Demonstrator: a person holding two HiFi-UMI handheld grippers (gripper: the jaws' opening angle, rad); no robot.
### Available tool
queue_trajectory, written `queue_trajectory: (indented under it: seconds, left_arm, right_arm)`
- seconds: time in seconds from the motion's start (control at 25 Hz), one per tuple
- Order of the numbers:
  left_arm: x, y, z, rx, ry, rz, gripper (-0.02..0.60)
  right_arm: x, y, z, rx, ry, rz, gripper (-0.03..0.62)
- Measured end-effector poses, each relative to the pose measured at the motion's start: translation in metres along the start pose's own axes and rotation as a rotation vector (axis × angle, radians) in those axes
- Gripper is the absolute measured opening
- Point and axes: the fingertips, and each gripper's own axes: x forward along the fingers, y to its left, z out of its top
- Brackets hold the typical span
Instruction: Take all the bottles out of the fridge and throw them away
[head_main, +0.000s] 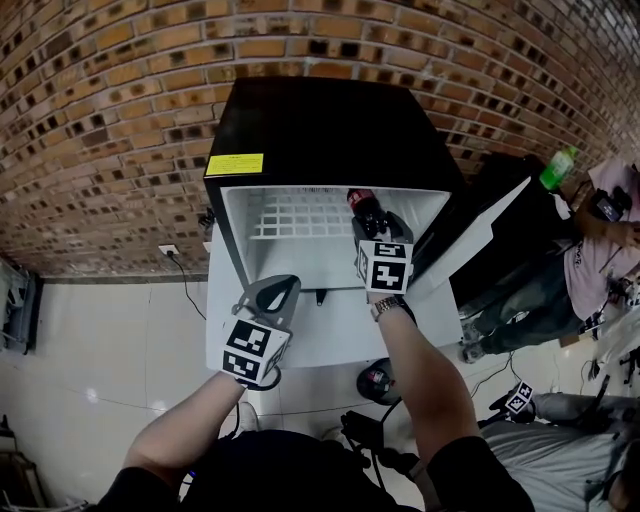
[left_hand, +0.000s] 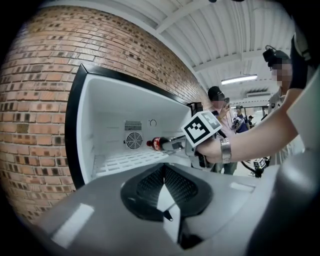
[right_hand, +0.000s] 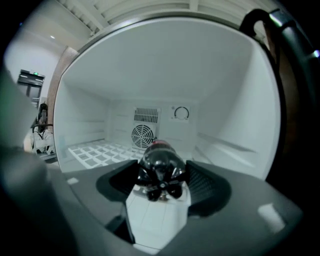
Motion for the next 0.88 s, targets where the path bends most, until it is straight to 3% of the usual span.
queue_trajectory:
  seconds: [0.48,0.88]
  left_arm:
    - [0.014,-0.048,0.004,0.013,-0.010,-0.133,0.003]
    - [0.028,-0.117,-0.001,0.031,-0.001,-0.286,0.003]
  right_arm:
    - [-0.077,0.009,-0.006,-0.010,-0.061,0.022,0.302]
    - [-0.166,-0.015,-0.038,0.025,-0.070,-0.051,0.302]
